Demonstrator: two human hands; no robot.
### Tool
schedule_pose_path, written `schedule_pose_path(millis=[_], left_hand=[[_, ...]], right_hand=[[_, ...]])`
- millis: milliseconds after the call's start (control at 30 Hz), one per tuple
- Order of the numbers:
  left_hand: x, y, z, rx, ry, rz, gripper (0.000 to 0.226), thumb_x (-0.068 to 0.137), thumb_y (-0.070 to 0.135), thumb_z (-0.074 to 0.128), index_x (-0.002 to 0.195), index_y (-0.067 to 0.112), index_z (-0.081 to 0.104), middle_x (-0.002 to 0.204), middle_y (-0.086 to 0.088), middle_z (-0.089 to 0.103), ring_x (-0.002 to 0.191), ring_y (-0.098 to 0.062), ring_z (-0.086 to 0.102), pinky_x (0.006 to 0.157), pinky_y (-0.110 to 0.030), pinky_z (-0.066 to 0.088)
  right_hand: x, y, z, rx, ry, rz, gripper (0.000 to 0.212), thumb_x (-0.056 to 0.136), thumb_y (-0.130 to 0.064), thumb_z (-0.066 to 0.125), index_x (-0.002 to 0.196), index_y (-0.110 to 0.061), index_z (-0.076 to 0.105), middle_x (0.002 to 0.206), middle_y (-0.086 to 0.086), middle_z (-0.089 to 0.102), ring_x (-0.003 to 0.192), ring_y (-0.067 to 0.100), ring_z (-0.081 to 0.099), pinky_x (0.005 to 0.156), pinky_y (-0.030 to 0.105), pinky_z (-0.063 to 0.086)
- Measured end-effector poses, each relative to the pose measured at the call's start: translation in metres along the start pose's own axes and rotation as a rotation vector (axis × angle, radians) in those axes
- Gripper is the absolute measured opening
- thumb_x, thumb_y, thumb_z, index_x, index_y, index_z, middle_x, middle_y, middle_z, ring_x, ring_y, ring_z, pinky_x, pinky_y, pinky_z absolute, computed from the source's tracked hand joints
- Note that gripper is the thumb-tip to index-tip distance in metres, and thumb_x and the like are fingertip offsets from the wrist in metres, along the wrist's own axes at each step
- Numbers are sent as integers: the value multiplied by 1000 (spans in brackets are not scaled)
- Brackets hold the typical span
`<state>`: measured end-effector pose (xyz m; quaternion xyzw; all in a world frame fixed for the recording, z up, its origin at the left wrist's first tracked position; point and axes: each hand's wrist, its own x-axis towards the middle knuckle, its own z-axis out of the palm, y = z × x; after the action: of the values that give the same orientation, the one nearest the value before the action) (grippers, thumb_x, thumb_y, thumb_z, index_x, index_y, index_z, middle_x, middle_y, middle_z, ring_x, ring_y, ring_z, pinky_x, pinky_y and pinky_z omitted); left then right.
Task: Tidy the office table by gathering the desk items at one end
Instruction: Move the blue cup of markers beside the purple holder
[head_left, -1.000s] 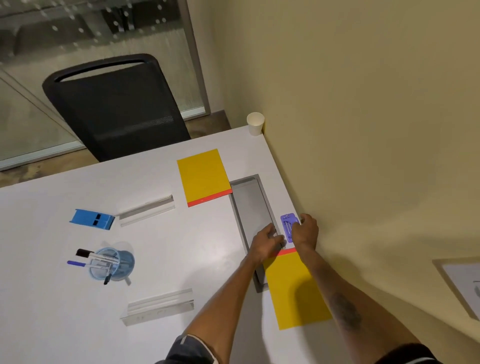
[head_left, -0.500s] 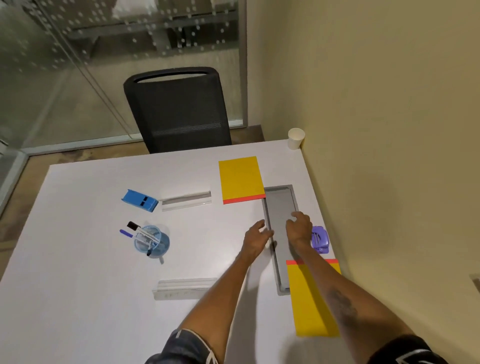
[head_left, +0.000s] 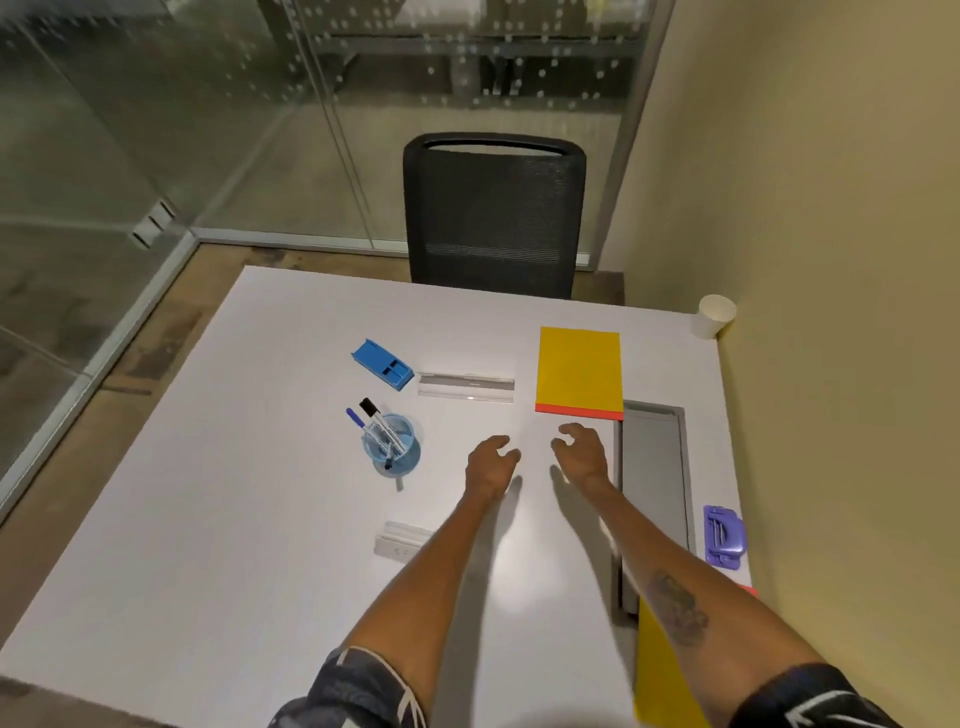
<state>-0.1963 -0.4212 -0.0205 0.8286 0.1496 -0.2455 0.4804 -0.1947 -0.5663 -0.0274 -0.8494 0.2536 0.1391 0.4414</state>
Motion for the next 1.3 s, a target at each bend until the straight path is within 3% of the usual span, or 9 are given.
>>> schedule_pose_path(millis=[333,467,667,933,1067,1133,1200,1267,1300], left_hand=[[4,-64,-53,-48,168,-217,37,94,10,57,130,8,64,140,-6,60,131,-23,55,109,-29,41],[7,-84,-76,-159,304,-365,31,95,6,55,123,9,69,130,-9,66,122,-28,62,105,-33,49],[4,-107,-104,-390,500,-453,25,94,3,55,113,6,69,108,-15,72,80,-32,72,79,-43,62],[20,-117,-136,-295,607,-379,37,99,5,42,128,11,64,132,-11,65,121,-32,61,108,-42,47],[36,-111,-145,-333,559,-306,36,101,9,44,134,7,60,140,-11,59,126,-29,57,111,-39,44],[43,-109,-148,-361,545,-288,36,101,10,46,134,5,59,139,-11,59,121,-25,58,104,-31,46],[50,-106,-150,-410,529,-284,35,101,10,47,133,5,59,136,-11,61,113,-22,59,92,-25,45],[55,-105,-151,-484,477,-275,35,101,11,48,134,6,59,136,-11,61,117,-24,61,98,-30,51],[57,-103,-151,-516,449,-269,35,101,11,50,135,7,59,136,-11,61,120,-26,61,101,-32,52]], right_hand=[[-6,-37,62,-89,-197,-68,40,98,-15,52,136,-5,54,141,14,53,131,26,51,111,33,38],[-9,-46,84,-109,-245,-72,39,97,-15,52,136,-5,55,140,14,54,131,27,51,109,32,38],[-14,-62,117,-143,-319,-95,40,98,-14,51,136,-6,55,141,12,55,131,27,52,109,31,38],[-6,-82,146,28,-383,-69,38,93,-2,57,131,0,58,131,19,59,121,34,58,106,44,47],[4,-89,158,175,-417,29,38,90,6,56,129,5,58,102,19,58,94,25,55,88,37,51],[8,-93,163,205,-438,47,34,90,6,55,124,7,59,101,29,55,91,21,52,94,42,53],[9,-98,167,224,-471,65,23,92,4,52,111,-3,62,97,20,54,92,19,53,96,39,53],[10,-106,169,226,-502,77,22,91,6,49,91,-16,54,87,5,49,82,17,49,83,31,48],[10,-109,170,221,-513,76,22,89,7,48,86,-15,50,84,7,46,79,18,45,78,30,43]])
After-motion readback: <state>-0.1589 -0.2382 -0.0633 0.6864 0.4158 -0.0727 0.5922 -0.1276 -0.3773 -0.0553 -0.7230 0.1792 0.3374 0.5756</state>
